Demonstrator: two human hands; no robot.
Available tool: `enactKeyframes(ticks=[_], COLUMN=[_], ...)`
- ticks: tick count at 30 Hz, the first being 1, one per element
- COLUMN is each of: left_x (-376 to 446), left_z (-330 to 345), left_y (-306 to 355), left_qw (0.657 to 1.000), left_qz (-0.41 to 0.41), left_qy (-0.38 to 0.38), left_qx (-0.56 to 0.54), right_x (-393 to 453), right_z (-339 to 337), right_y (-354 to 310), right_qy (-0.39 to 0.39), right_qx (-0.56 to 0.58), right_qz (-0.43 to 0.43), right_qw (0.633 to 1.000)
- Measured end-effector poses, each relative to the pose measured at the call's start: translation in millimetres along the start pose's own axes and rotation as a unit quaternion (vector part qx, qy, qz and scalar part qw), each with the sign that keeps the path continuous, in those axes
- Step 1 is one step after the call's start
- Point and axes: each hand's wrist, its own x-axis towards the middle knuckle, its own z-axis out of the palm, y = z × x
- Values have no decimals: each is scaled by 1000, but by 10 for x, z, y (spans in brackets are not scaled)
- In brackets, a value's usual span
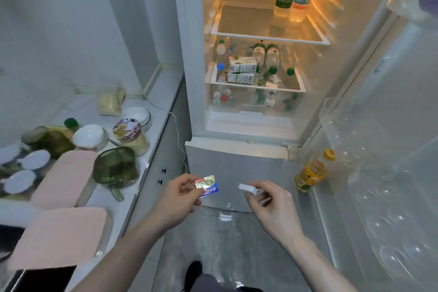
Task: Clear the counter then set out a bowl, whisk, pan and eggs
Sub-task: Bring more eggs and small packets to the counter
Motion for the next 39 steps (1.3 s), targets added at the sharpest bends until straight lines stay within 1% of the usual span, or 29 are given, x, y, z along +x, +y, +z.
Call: enactKeyframes(ticks=[1,3,5,7,9,13,19,25,27,29,31,34,35,38,39], left_x=[-62,-331,-544,-804,-1001,-1638,-2374,-2951,-3219,-3627,-3957,-4602,-4903,-5496,-5776], left_z=[-26,-133,-188,-220,-226,-180,-181,-234,-270,-323,-349,-371,-359,-330,-303], left_y=[-48,-186,-330,-481,-564,-872,-1276,-1486,-1568,-1716,-1864,-2131,-2248,-2508,-2628], left_qw=[1000,997,993,984,979,961,926,895,882,860,844,808,790,756,741], left_qz=[-7,-27,-46,-67,-76,-119,-150,-152,-149,-148,-151,-160,-165,-173,-174], left_qy=[9,65,106,155,178,236,328,389,414,452,478,529,550,587,603], left_qx=[1,-18,-28,-53,-57,-78,-111,-153,-166,-185,-193,-206,-216,-232,-240], right_x=[9,-12,-23,-83,-103,-343,-752,-1129,-1292,-1577,-1834,-2407,-2690,-3256,-3528], right_z=[18,124,219,330,403,603,824,1058,1177,1364,1506,1725,1806,1945,2007], right_y=[-19,-112,-130,-185,-200,-342,-628,-913,-1072,-1303,-1510,-1848,-1977,-2233,-2336], right_qy=[-6,-59,-97,-146,-169,-257,-329,-372,-395,-430,-455,-492,-508,-543,-554], right_qx=[5,8,11,14,17,23,46,53,48,45,48,76,82,82,81], right_qz=[-1,-32,-45,-75,-87,-106,-171,-246,-275,-310,-325,-358,-372,-393,-413], right_qw=[1000,998,994,986,982,960,927,894,875,847,828,790,773,737,718])
